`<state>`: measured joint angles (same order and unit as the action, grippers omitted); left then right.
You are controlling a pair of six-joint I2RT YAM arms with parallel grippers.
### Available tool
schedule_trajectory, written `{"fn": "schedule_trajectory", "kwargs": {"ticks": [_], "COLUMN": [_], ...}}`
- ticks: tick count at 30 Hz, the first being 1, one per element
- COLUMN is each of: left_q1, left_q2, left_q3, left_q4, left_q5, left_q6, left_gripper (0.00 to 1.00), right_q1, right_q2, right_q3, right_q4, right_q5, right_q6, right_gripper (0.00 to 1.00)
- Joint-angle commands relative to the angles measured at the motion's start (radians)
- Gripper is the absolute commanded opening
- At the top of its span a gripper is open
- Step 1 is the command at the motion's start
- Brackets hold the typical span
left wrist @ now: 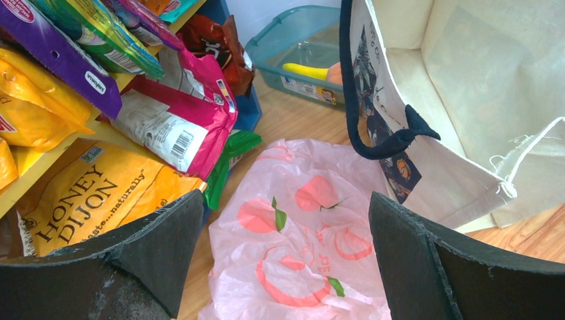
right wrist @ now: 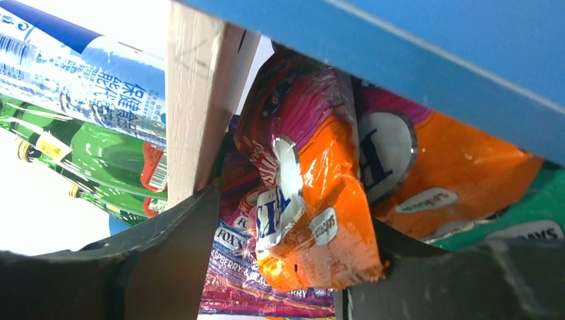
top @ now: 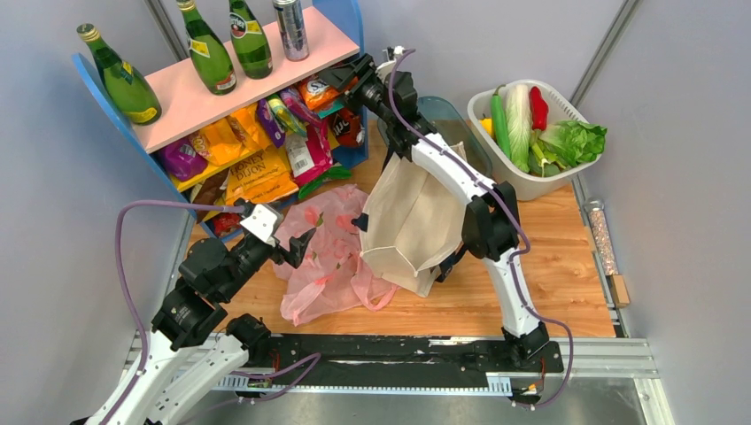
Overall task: Untie the knot of the grocery bags and take out the mixed food
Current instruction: Place the fake candies on the shelf.
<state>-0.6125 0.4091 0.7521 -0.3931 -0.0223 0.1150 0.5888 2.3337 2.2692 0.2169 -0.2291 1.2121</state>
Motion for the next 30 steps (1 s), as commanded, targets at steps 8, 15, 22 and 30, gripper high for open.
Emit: {"fn": "schedule_trajectory", "kwargs": {"ticks": [8, 15, 22, 30], "left_q1": [0.005, 0.004, 0.005, 0.005], "left_q2": [0.004, 0.005, 0.005, 0.004], "left_q3": [-0.003, -0.003, -0.001, -0.002], "left_q4": [0.006, 0.005, 0.004, 0.004], "left_q5": [0.016, 0.016, 0.037, 0.038], "left_q6": [0.016, 0.016, 0.016, 0.017], "left_gripper": [1.00, 1.00, 1.00, 1.00], "right_q1": [0.017, 0.022, 0.026, 0.029], "right_q2": [-0.194, -0.232, -0.212, -0.111], "right_q3": [-0.175, -0.242, -0.228, -0.072], "right_q4": [0.150, 0.148, 0.136, 0.108], "right_q5": [0.051, 0.061, 0.050, 0.049], "right_q6": [-0.027, -0.017, -0.011, -0.002], "right_gripper": [0.57, 0.54, 0.22, 0.00]}}
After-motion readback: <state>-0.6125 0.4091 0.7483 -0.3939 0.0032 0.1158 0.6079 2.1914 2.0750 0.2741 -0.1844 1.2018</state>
